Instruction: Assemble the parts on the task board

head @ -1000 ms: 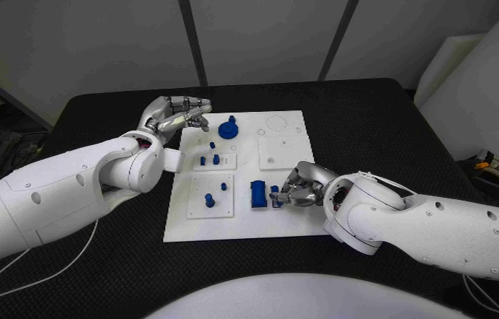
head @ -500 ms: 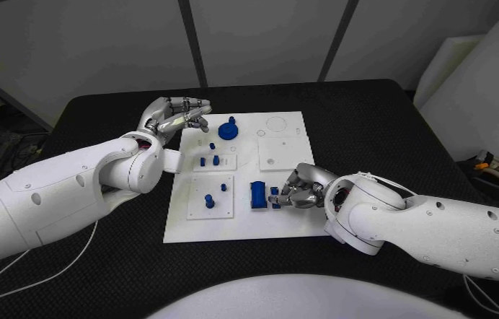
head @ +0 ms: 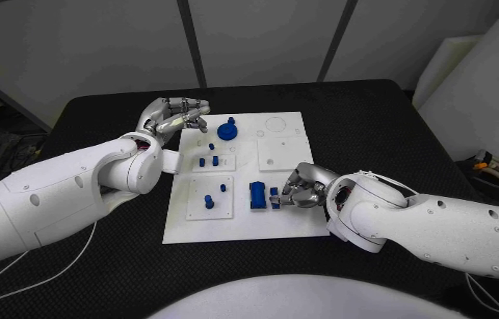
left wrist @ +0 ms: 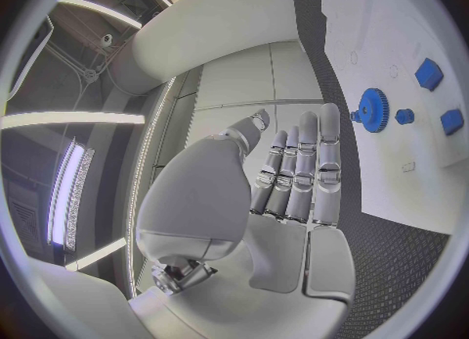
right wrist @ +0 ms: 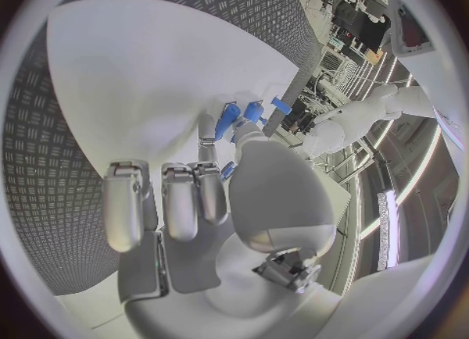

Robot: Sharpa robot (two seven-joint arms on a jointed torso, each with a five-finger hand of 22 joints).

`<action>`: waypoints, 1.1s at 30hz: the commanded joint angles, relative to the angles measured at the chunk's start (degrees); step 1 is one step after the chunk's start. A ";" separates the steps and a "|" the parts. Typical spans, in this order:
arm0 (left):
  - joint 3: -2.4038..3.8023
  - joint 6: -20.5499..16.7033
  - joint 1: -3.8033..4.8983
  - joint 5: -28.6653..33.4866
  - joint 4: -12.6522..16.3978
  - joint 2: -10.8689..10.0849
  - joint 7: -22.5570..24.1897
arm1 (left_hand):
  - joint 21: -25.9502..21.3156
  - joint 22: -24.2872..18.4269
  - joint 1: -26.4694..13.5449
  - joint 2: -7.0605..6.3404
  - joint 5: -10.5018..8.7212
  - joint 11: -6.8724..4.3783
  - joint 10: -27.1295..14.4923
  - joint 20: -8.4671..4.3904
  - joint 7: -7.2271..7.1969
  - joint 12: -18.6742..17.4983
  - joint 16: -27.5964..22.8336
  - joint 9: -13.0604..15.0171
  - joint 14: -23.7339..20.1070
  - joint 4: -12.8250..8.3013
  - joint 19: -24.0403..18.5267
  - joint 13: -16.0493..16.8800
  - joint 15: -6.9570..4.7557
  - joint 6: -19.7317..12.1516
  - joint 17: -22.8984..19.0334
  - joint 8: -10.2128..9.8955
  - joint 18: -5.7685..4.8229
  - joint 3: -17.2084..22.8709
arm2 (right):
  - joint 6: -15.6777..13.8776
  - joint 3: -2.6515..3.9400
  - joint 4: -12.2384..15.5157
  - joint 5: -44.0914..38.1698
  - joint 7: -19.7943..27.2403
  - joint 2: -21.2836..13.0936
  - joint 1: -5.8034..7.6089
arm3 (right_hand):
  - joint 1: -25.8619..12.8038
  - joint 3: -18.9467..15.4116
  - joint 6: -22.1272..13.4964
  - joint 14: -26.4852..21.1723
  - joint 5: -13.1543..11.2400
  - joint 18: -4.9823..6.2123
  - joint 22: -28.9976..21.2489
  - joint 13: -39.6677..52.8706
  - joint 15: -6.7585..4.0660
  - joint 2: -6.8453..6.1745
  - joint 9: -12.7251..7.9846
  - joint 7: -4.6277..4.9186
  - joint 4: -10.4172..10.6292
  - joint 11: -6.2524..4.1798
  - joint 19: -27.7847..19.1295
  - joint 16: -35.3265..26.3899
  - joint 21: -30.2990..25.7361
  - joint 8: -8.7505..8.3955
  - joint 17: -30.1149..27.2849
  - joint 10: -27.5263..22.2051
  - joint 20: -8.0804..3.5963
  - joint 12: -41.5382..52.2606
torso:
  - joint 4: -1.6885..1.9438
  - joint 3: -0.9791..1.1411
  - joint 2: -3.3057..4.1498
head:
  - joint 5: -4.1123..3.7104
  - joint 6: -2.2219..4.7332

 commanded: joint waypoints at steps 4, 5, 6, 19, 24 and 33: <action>0.04 0.06 0.08 -0.01 -0.05 0.16 0.40 | -0.17 -0.10 0.08 0.69 0.05 -0.01 -0.49 0.13 0.08 0.36 0.30 -0.07 -0.31 -0.19 0.36 -0.11 0.11 -0.55 -0.10 0.35 -0.66 -0.03 | 1.05 -0.05 -1.49 -0.55 3.02 0.53 0.02 | 1.24 -0.59 -0.38 5.58 -1.27 -0.16 12.66 13.29 -0.40 0.53 0.15 -0.08 -0.50 -0.42 4.56 -0.24 -0.08 0.54 13.49 4.33 -0.29 0.24 | 0.03 0.02 0.04 | 0.14 -0.02; 0.04 0.05 0.08 -0.01 -0.06 0.16 0.40 | -0.17 -0.10 0.08 0.69 0.05 -0.01 -0.49 0.13 0.08 0.36 0.30 -0.07 -0.31 -0.19 0.36 -0.11 0.11 -0.55 -0.10 0.35 -0.66 -0.03 | 0.92 -0.05 -1.82 -0.55 3.18 0.70 0.02 | 1.26 -0.75 -0.34 5.59 -1.56 -0.16 12.67 13.31 -0.40 0.64 0.18 -0.08 -0.45 -0.43 4.56 -0.24 -0.07 0.59 13.50 4.35 -0.29 0.27 | 0.04 0.02 0.03 | 0.14 -0.03; 0.04 0.04 0.08 -0.01 -0.07 0.17 0.40 | -0.17 -0.10 0.08 0.69 0.05 -0.01 -0.49 0.13 0.08 0.36 0.30 -0.07 -0.31 -0.19 0.36 -0.11 0.11 -0.55 -0.10 0.35 -0.66 -0.03 | 0.80 -0.05 -2.15 -0.55 3.33 0.86 0.02 | 1.26 -0.96 -0.29 5.59 -1.98 -0.16 12.68 13.33 -0.40 0.77 0.22 -0.09 -0.36 -0.43 4.56 -0.23 -0.07 0.65 13.50 4.36 -0.28 0.30 | 0.04 0.03 0.04 | 0.14 -0.03; 0.04 0.04 0.08 -0.01 0.00 0.05 0.34 | -0.17 -0.10 0.08 0.69 0.05 -0.01 -0.49 0.13 0.08 0.36 0.30 -0.07 -0.31 -0.19 0.36 -0.11 0.11 -0.55 -0.10 0.35 -0.66 -0.03 | -1.25 -0.05 -2.51 0.31 6.09 0.49 0.01 | 1.01 -2.83 -0.08 5.60 -4.95 -0.19 12.79 13.36 -0.44 1.51 0.55 -0.18 0.44 -0.50 4.62 -0.20 0.01 1.18 13.55 4.40 -0.32 0.37 | -0.06 0.08 0.05 | 0.25 -0.06; 0.04 0.06 0.08 -0.01 -0.07 -0.06 0.28 | -0.17 -0.10 0.08 0.69 0.05 -0.01 -0.49 0.13 0.08 0.36 0.30 -0.07 -0.31 -0.19 0.36 -0.11 0.11 -0.55 -0.10 0.35 -0.66 -0.03 | -6.21 -0.05 -1.85 8.32 13.60 -1.32 0.02 | 1.24 -4.09 -2.86 5.26 -3.74 0.32 10.99 12.06 0.05 1.31 0.07 0.84 0.80 0.28 3.55 -1.28 -1.56 -0.12 12.23 3.05 -0.09 -2.47 | -0.09 -0.02 -0.11 | -0.10 0.32; 0.04 0.41 0.06 1.43 -1.02 0.05 1.63 | -0.16 -0.11 0.15 0.91 0.07 -0.02 -0.52 0.13 0.06 0.55 0.35 -0.06 -0.29 -0.21 0.38 -0.15 0.11 -0.54 -0.14 0.50 -0.66 0.07 | -8.64 0.02 -9.09 33.38 37.22 -2.24 1.21 | 6.62 -5.49 -9.05 -0.98 -0.22 5.86 -10.94 -1.73 2.39 2.78 -1.06 3.82 -0.21 3.01 -9.94 -18.48 -23.04 -3.01 -5.21 -12.50 2.14 -29.50 | -0.27 -0.46 -1.24 | -0.05 1.86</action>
